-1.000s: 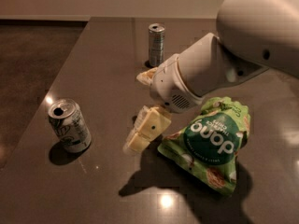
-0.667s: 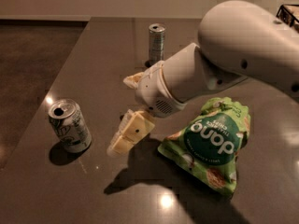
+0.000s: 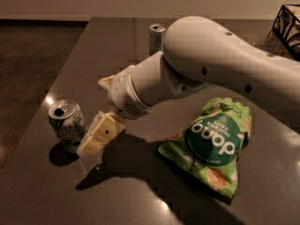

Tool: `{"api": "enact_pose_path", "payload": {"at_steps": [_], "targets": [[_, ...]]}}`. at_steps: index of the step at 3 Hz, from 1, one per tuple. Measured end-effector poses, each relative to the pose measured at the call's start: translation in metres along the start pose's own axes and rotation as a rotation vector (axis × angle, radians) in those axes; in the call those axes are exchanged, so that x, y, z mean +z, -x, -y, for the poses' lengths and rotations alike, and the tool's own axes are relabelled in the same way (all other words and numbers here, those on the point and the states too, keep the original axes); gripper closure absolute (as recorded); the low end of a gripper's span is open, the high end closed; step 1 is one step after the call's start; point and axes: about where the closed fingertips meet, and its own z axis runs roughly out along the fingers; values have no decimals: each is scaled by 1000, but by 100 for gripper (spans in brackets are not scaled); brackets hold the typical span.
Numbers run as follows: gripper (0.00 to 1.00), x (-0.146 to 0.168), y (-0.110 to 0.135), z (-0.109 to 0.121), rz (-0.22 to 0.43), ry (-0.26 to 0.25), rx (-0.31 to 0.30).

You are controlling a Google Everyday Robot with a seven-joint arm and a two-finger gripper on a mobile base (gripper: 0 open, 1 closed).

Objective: Pick 7up can

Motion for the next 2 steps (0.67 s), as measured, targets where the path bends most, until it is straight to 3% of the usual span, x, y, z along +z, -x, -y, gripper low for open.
{"api": "enact_pose_path", "payload": {"at_steps": [1, 2], "targets": [[0, 18, 15, -5, 27, 19, -13], [16, 30, 25, -10, 44, 37, -15]]}}
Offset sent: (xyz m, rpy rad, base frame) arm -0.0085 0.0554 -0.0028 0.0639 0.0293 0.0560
